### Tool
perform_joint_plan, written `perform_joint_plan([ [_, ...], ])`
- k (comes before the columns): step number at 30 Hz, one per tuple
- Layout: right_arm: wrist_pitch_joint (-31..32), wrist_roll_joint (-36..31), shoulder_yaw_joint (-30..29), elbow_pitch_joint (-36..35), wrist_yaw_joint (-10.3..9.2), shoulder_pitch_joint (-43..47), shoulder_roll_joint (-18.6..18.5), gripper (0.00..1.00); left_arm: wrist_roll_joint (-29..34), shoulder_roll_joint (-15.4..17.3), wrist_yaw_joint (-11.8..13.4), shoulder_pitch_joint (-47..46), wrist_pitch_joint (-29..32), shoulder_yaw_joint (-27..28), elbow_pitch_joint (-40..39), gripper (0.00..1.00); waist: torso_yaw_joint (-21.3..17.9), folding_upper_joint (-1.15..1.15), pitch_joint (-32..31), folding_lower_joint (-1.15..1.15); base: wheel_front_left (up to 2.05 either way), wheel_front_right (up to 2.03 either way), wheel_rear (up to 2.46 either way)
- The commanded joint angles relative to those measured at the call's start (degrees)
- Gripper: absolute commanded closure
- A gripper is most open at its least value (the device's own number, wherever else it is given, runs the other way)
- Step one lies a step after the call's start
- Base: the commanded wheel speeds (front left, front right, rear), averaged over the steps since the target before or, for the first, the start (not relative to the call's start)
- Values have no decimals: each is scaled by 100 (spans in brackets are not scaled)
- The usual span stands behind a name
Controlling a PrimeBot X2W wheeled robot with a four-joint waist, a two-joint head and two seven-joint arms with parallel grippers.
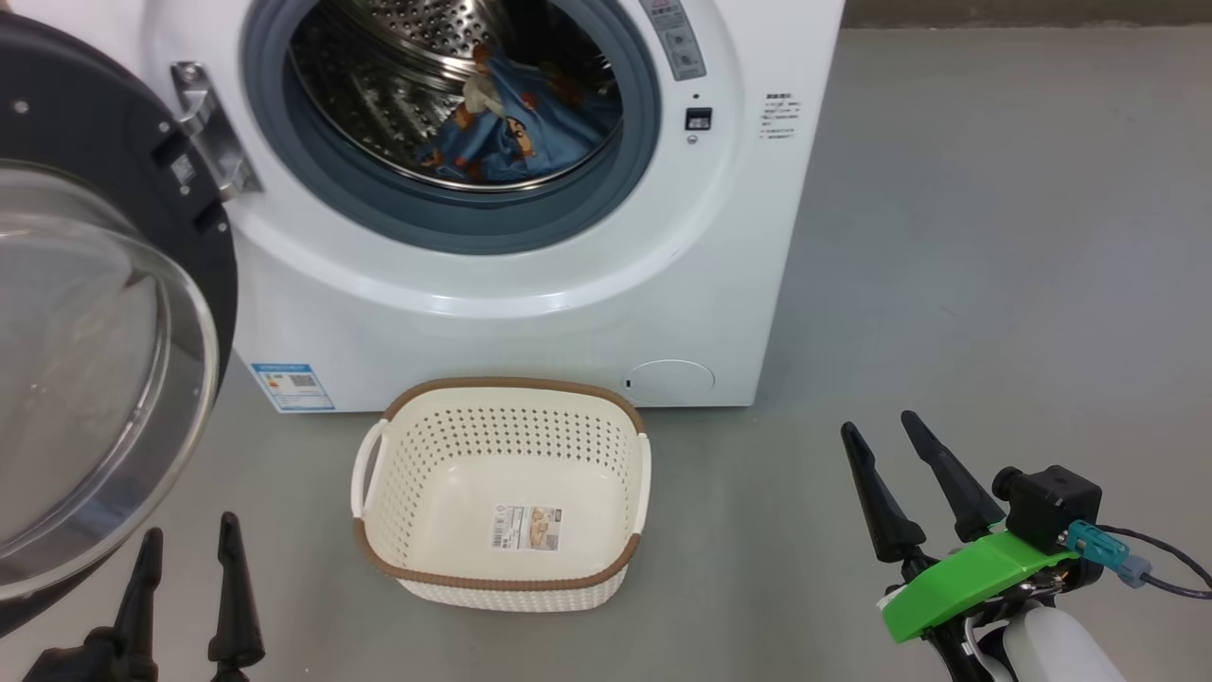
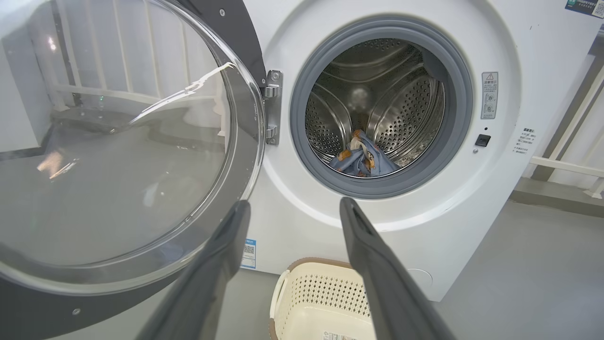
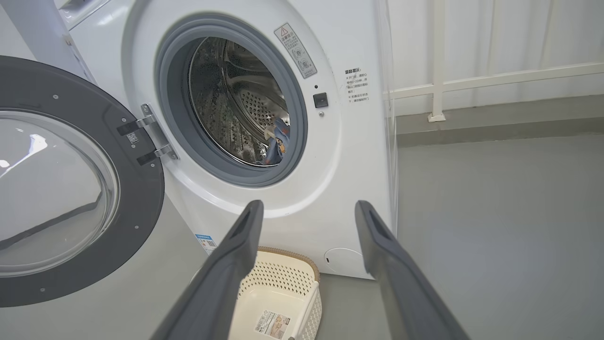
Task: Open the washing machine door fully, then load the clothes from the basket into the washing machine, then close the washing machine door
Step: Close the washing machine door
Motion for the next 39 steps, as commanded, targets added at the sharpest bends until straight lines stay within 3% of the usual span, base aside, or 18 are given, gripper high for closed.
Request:
perform_joint_plan([
  [1,-27,-58,94,-137,16,74,-16,0,69,69,-33,-111,-30,219,-104,0,97,0,-25,0,0,0,0],
  [39,-27,32,296,-152,16,216,-46,0,239,-59,259,81,-30,342,-195,0,1792,0,-179,0,0,0,0],
])
